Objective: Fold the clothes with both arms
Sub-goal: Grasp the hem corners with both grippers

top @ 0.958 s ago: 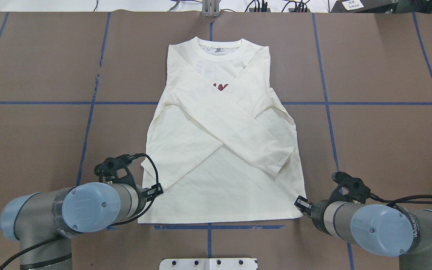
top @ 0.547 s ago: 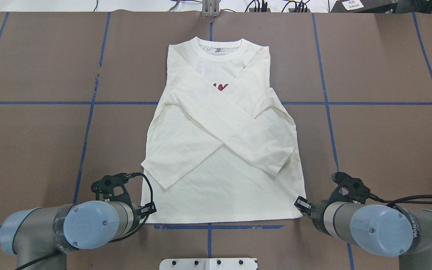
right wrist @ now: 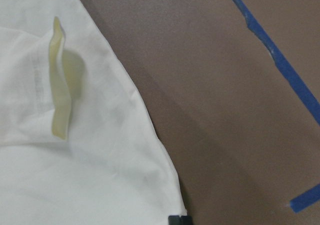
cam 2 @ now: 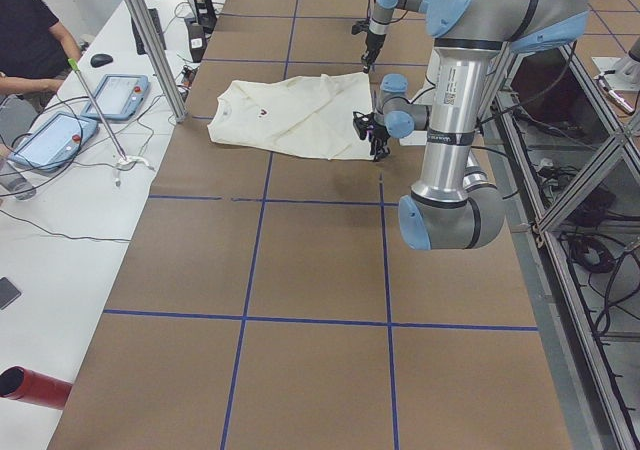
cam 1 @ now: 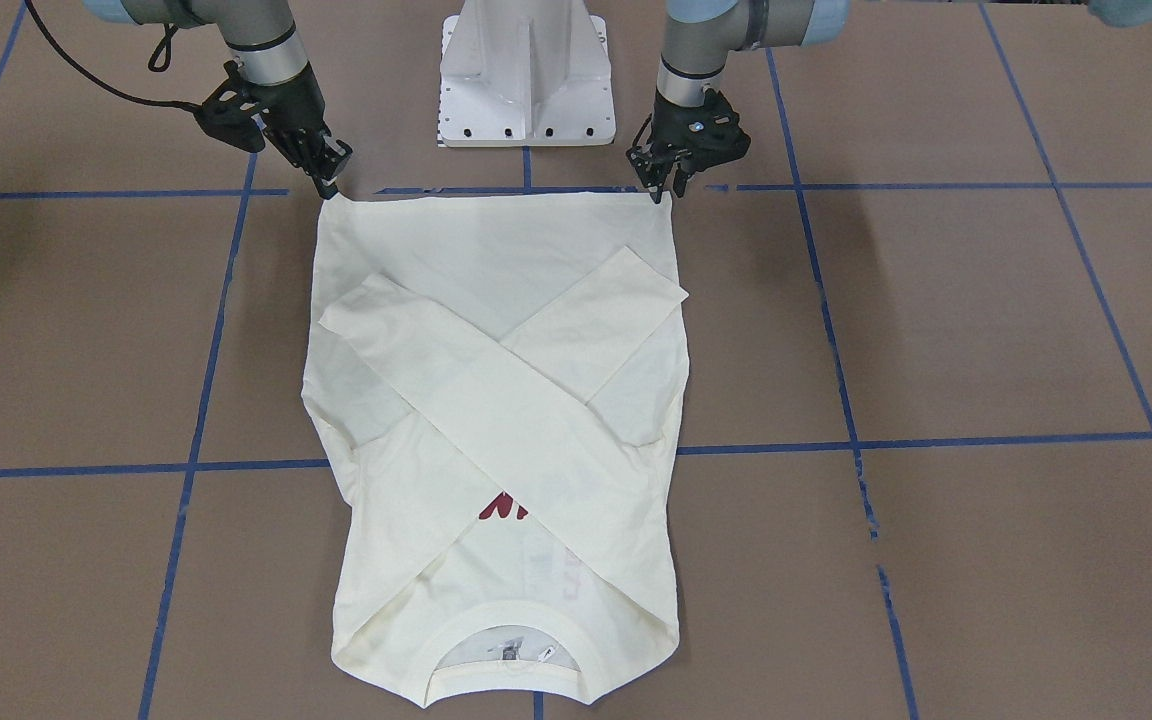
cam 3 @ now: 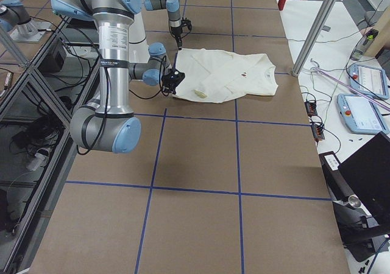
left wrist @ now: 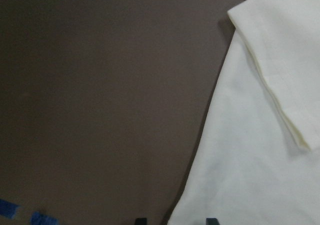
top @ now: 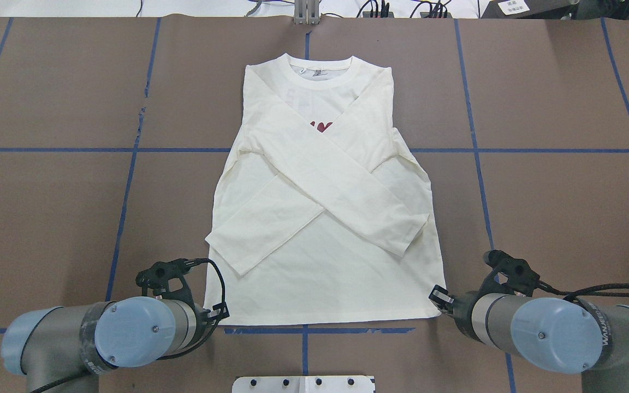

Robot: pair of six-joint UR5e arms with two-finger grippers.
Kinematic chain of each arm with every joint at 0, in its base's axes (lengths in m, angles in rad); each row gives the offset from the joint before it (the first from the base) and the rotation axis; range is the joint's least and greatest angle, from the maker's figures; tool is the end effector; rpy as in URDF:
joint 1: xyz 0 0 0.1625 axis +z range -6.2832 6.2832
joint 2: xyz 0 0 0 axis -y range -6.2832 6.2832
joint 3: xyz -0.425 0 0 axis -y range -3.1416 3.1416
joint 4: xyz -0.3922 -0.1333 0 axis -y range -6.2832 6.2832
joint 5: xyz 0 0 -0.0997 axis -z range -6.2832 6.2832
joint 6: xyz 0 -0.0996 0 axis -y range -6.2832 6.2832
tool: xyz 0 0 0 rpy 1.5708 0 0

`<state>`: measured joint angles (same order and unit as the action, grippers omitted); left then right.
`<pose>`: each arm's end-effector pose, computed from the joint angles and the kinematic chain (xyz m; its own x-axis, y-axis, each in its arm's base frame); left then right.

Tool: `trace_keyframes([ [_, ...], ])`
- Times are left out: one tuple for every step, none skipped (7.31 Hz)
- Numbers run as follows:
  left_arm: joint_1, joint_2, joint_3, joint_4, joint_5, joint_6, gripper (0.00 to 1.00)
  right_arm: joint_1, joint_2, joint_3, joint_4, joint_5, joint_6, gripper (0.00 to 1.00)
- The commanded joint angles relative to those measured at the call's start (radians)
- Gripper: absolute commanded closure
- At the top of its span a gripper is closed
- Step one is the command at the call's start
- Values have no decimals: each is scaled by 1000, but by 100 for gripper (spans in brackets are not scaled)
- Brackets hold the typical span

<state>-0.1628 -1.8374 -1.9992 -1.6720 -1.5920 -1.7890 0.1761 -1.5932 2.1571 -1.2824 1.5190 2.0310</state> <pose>0.5255 -0.2193 0.3197 0.6420 -0.3248 -0.6946 0.2930 0.9410 -0.1692 -0.4311 -0.2173 0.3682 0.4859 0.5370 0.6896 -0.4790 0.8236 -0.3038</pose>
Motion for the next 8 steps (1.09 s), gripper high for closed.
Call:
trace_keyframes([
  [12, -2, 3, 0, -5, 2, 66, 0, -1, 0, 0, 3, -2, 100],
  [12, -2, 5, 0, -5, 2, 85, -1, 1, 1, 0, 3, 0, 100],
  [12, -2, 3, 5, -3, 0, 100, -1, 1, 1, 2, 3, -2, 100],
  [9, 4, -7, 6, -3, 5, 100, -1, -1, 0, 2, 3, -2, 100],
  [9, 0, -10, 6, -14, 11, 100, -1, -1, 1, 2, 3, 0, 100],
  [5, 6, -44, 12, -41, 11, 100, -1, -1, 3, 2, 3, -2, 100],
  [3, 9, -94, 38, -43, 13, 100, 0, 1, 7, 2, 1, 0, 100],
  [3, 12, -143, 55, -45, 11, 100, -9, -26, 47, 2, 1, 0, 100],
])
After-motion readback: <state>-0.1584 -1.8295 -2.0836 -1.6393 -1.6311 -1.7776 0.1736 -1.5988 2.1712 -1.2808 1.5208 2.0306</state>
